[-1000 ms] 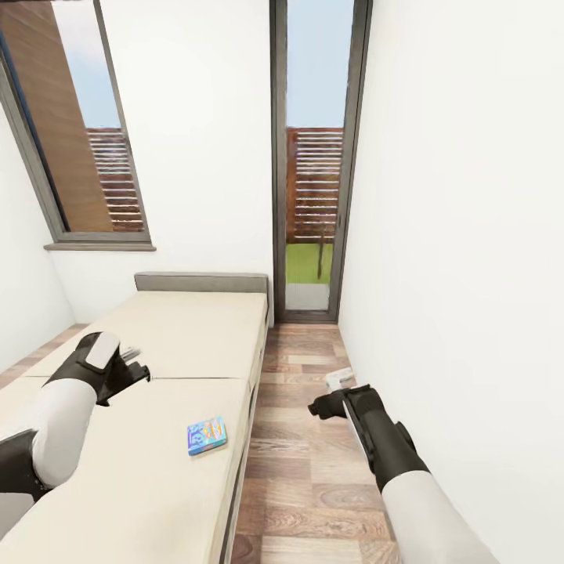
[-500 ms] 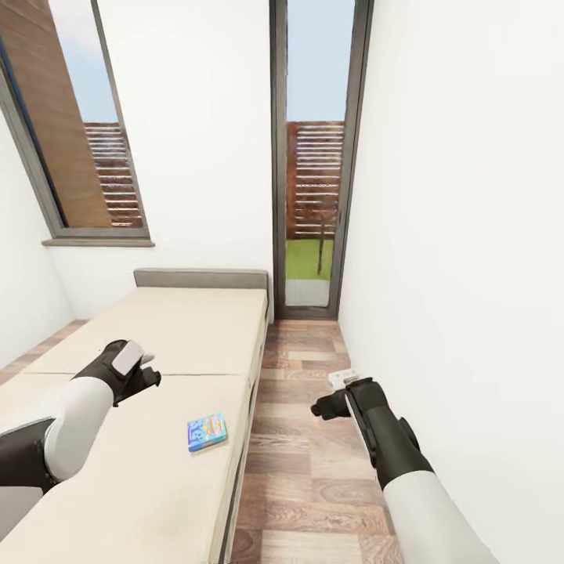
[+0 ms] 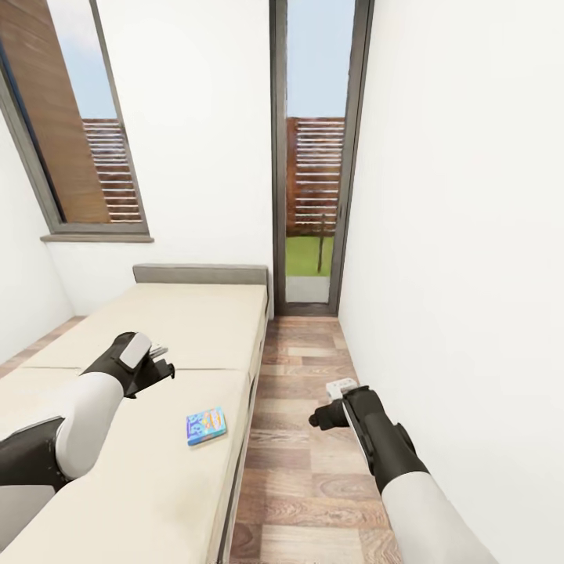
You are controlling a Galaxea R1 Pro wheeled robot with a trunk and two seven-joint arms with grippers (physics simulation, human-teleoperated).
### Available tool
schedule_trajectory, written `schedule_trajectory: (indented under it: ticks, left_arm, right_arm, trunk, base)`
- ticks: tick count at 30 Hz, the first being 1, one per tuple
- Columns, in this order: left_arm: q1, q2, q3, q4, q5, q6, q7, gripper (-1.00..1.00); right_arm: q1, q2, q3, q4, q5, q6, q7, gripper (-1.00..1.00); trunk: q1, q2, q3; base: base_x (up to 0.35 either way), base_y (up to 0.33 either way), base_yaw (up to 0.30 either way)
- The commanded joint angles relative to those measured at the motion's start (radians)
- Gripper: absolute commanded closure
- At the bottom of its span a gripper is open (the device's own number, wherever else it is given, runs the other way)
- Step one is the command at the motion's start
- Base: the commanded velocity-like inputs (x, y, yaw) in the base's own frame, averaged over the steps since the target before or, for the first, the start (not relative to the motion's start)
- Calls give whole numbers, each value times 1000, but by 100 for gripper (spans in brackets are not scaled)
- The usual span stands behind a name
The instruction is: Put all the toys in the child's room - the three board games (two on the bed and one on the table), the two jigsaw puzzles on the table, and the tennis ball on the table - inside the toy box on the table in the child's room.
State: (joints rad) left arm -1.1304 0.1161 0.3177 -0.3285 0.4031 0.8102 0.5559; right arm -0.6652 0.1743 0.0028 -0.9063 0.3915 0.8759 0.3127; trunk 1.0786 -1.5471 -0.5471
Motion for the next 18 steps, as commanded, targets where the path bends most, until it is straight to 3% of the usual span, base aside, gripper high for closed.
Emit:
schedule_trajectory:
  ticks: [1, 18]
  left_arm:
    - [0, -1, 2, -1, 10, 1, 8, -100]
    - [-6, 0, 3, 6, 12, 18, -18, -100]
  right_arm:
    - [-1, 0, 0, -4, 10, 3, 8, -100]
    - [-7, 0, -2, -6, 12, 75, 53, -100]
  trunk:
    - [4, -8, -6]
    - [69, -127, -85]
  base:
    - [0, 0, 0]
    - [0, 0, 0]
